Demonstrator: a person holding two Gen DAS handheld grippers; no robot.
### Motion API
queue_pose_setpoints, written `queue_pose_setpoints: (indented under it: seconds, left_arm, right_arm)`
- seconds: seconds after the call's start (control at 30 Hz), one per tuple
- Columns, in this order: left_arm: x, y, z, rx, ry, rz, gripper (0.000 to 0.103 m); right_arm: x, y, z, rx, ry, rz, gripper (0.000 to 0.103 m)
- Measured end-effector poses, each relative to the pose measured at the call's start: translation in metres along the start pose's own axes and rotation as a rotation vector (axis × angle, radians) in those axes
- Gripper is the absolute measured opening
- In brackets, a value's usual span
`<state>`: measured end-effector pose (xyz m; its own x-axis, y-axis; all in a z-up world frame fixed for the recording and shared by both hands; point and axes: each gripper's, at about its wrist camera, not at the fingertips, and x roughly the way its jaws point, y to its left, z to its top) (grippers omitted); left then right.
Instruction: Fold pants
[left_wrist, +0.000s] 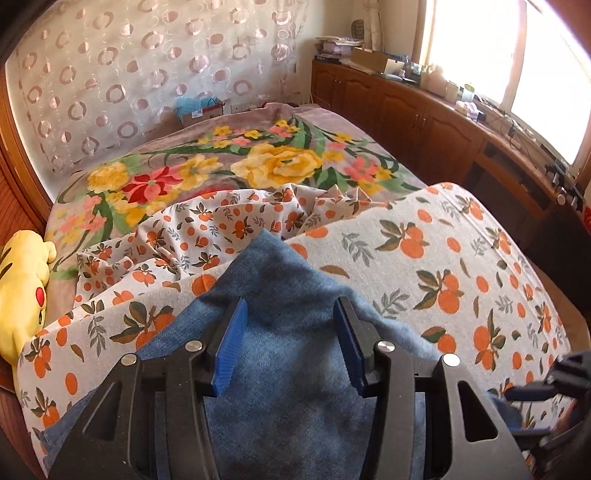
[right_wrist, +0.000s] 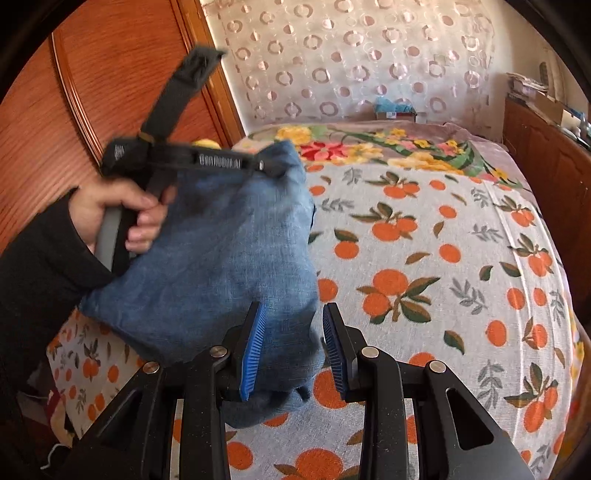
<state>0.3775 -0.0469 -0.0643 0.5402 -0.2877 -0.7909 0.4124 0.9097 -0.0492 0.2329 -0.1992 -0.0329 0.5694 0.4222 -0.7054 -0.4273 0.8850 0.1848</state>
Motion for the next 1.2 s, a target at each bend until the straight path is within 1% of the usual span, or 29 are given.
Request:
queue_pose_setpoints:
  seconds: [0.2, 0.33, 0.4, 0.6, 0.67, 0.73, 0.77, 0.8, 0.83, 0.87, 0.9, 0.93, 1.07, 1.2]
  left_arm:
    - [0.014, 0.004, 0.021, -0.076, 0.046, -0.023, 0.050]
    - [0.031, 0.009, 0.031, -0.138, 0.111, -0.019, 0.050]
    - [0.039, 0.007, 0.032, -0.136, 0.134, -0.001, 0.050]
    - [0.049, -0.004, 0.025, -0.089, 0.161, 0.067, 0.050]
    - [0.049, -0.006, 0.023, -0.065, 0.152, 0.084, 0.048]
    - [0.048, -0.010, 0.020, -0.031, 0.150, 0.098, 0.039]
    - [0.046, -0.011, 0.019, -0.024, 0.145, 0.090, 0.035]
    - [0.044, -0.011, 0.020, -0.020, 0.146, 0.090, 0.032]
    - [0.042, -0.012, 0.020, -0.014, 0.141, 0.092, 0.028]
    - [0.039, -0.012, 0.020, -0.010, 0.134, 0.090, 0.026]
    - [0.034, -0.012, 0.020, -0.011, 0.123, 0.086, 0.021]
    - [0.031, -0.012, 0.021, -0.015, 0.114, 0.083, 0.019]
    - [0.000, -0.003, 0.023, -0.052, 0.036, 0.040, 0.015]
    - [-0.032, 0.009, 0.023, -0.083, -0.027, 0.017, 0.014]
  right_arm:
    - [0.005, -0.003, -0.001, 0.032, 0.020, 0.013, 0.033]
    - [0.006, -0.003, -0.001, 0.040, 0.023, 0.020, 0.033]
    - [0.005, -0.004, -0.002, 0.046, 0.024, 0.025, 0.033]
    - [0.006, -0.004, -0.005, 0.056, 0.036, 0.039, 0.033]
    - [0.009, -0.004, -0.005, 0.056, 0.041, 0.043, 0.033]
    - [0.011, -0.003, -0.004, 0.051, 0.047, 0.052, 0.033]
    - [0.011, -0.002, -0.004, 0.047, 0.046, 0.059, 0.033]
    - [0.011, -0.002, -0.003, 0.046, 0.048, 0.062, 0.029]
    - [0.011, -0.002, -0.003, 0.044, 0.049, 0.066, 0.028]
    - [0.010, -0.001, -0.003, 0.037, 0.045, 0.072, 0.023]
    - [0.007, 0.000, -0.001, 0.030, 0.036, 0.076, 0.019]
    - [0.002, 0.001, 0.000, 0.023, 0.018, 0.083, 0.018]
    - [-0.022, 0.006, 0.005, 0.018, -0.048, 0.108, 0.016]
    - [-0.046, 0.025, 0.012, -0.023, -0.114, 0.127, 0.015]
